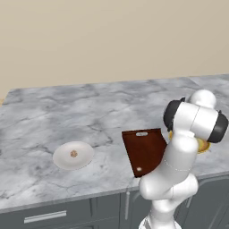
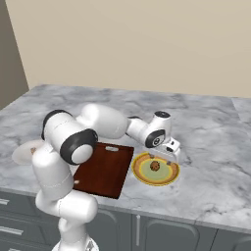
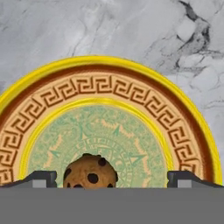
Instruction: Move the dessert items from the plates to the tray.
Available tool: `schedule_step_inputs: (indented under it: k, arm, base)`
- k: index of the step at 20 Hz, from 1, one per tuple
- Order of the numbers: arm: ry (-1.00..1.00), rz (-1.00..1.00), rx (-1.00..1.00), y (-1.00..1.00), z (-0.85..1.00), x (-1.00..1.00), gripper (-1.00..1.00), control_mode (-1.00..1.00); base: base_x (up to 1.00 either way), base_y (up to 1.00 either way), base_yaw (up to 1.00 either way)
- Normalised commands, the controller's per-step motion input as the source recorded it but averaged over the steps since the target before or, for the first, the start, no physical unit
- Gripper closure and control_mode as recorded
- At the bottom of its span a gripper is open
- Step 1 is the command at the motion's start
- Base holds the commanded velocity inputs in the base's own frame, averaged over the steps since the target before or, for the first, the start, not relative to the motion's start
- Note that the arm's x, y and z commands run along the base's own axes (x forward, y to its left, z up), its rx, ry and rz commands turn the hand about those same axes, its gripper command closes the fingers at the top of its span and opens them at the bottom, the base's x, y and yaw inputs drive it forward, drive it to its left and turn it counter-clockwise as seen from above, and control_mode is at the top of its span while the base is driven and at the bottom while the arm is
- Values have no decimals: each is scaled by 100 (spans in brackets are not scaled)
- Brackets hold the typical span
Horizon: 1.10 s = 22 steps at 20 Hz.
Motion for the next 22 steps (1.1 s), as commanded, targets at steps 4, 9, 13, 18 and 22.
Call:
schedule_step_inputs:
  k: [4,9,13,18,22]
  arm:
    - [0,0,0,44,0,-1,-100,-100]
    - [0,0,0,2,-4,-1,-100,-100]
    - [0,0,0,0,-16,-8,-100,-100]
    - [1,0,-1,0,-18,0,-100,-100]
    - [0,0,0,0,-11,0,-100,-100]
  base:
    - [0,0,0]
    - [0,0,0]
    - [0,0,0]
    - [0,0,0]
    - [0,0,0]
